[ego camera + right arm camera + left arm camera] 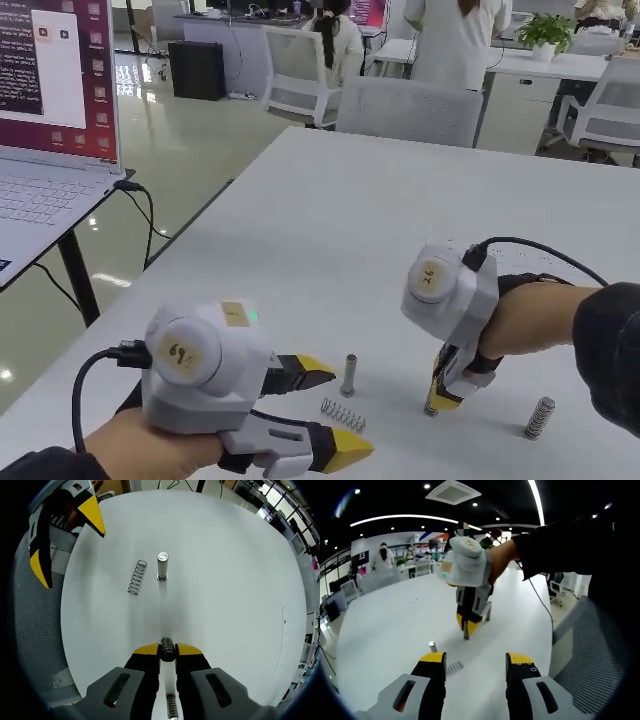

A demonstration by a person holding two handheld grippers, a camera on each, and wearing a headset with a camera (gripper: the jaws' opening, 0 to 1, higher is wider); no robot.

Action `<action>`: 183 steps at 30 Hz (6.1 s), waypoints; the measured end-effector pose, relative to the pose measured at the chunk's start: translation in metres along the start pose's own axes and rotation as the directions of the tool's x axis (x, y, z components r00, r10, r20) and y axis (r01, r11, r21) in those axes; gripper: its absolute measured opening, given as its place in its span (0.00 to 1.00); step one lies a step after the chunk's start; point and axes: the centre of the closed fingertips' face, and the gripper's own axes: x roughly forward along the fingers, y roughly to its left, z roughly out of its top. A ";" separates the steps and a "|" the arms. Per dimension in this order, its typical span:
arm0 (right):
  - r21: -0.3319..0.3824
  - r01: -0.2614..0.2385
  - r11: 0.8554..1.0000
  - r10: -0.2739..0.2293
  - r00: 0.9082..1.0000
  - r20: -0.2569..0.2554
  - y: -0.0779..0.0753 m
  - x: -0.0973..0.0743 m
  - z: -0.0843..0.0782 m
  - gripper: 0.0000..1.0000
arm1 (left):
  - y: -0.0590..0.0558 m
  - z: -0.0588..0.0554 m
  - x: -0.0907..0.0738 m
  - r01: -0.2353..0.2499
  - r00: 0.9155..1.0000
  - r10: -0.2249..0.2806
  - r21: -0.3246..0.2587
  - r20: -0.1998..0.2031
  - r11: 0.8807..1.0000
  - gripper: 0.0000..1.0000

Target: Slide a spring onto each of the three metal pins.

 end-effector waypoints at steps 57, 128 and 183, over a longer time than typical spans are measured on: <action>-0.036 0.009 0.999 -0.004 0.990 0.142 0.041 -0.009 0.065 0.21 | -0.001 -0.017 0.000 0.006 0.998 -0.006 0.006 -0.064 1.000 0.42; 0.022 -0.019 1.000 0.016 0.990 0.137 0.057 0.010 0.055 0.07 | -0.007 -0.022 0.004 0.024 0.996 -0.023 0.011 -0.090 1.000 0.41; -0.252 -0.086 0.964 0.121 0.985 0.126 0.106 -0.039 0.059 0.07 | -0.023 -0.022 0.008 0.106 0.990 -0.091 0.145 -0.106 0.984 0.03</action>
